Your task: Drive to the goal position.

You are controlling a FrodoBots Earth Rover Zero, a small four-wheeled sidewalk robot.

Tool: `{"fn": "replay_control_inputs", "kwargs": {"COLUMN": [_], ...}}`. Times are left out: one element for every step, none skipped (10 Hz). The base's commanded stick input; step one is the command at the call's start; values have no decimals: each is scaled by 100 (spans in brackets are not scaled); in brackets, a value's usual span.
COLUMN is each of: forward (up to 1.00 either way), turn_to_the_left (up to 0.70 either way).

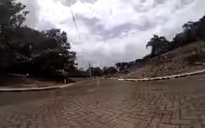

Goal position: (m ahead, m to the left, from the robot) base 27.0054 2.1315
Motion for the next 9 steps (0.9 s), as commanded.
{"fn": "replay_control_inputs", "kwargs": {"forward": [70, 70, 70, 70, 70, 70, 70, 70, 70], "turn_to_the_left": [0, 0, 0, 0, 0, 0, 0, 0, -14]}}
